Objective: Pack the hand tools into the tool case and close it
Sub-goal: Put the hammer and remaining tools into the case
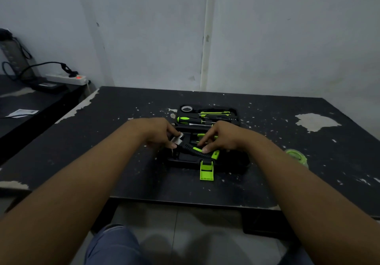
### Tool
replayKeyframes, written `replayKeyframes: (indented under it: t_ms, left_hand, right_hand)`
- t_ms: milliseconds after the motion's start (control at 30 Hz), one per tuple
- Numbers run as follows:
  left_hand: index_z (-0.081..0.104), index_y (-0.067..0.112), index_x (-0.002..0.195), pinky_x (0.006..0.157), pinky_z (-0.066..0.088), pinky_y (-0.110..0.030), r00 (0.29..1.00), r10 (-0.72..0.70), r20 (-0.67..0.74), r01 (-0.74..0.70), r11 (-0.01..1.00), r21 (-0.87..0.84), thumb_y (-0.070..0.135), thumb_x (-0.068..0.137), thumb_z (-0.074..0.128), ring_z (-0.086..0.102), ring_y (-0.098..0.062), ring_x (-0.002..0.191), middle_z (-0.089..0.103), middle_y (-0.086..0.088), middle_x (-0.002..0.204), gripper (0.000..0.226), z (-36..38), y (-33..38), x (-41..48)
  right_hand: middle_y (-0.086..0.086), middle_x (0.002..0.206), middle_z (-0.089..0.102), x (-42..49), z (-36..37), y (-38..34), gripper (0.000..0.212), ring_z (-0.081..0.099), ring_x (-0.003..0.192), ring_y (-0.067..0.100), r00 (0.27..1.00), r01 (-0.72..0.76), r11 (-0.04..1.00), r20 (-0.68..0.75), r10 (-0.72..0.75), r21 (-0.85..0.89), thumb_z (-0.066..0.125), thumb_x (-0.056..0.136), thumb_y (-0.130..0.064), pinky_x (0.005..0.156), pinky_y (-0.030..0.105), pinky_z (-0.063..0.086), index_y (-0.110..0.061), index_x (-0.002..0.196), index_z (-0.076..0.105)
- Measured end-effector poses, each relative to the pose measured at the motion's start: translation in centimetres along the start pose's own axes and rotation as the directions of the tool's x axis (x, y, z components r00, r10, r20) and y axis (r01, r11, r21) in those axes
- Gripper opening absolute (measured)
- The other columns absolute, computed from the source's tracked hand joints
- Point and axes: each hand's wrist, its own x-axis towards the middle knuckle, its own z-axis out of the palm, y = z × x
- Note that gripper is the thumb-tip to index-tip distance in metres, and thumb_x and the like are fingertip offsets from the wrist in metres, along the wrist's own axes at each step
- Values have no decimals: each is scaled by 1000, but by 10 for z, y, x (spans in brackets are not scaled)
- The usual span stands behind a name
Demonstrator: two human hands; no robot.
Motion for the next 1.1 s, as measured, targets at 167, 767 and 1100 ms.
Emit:
replayKeyframes:
  t_ms: [167, 767, 1100]
  left_hand:
    - [63, 47, 139, 84, 66, -45, 996, -74, 47, 76, 996, -41, 41, 84, 87, 71, -28, 108, 67, 1, 132, 61, -1, 3, 4]
    - [62, 44, 141, 59, 63, -34, 988, -131, 78, 147, 956, -254, 28, 89, 84, 71, -22, 85, 70, -1, 107, 59, 11, 2, 6]
    - [59, 48, 142, 85, 59, -33, 996, -73, -59, 53, 956, -287, 35, 93, 79, 64, -18, 104, 65, 1, 132, 55, 26, -5, 0]
  right_hand:
    - [0, 72, 61, 6, -1, -7, 39, 46, 64, 19, 996, -40, 999, 83, 37, 37, 88, 85, -17, 51, 29, 43, -37, 117, 81]
    - [-15, 142, 66, 12, 1, -10, 34, 57, 133, 10, 980, -182, 980, 62, 187, -74, 88, 83, -29, 112, 29, 40, -46, 112, 80]
    - [-37, 72, 65, -17, 31, 12, 15, 65, 85, -6, 964, -94, 992, -257, 71, -78, 78, 90, -53, 81, 27, 54, -55, 105, 79]
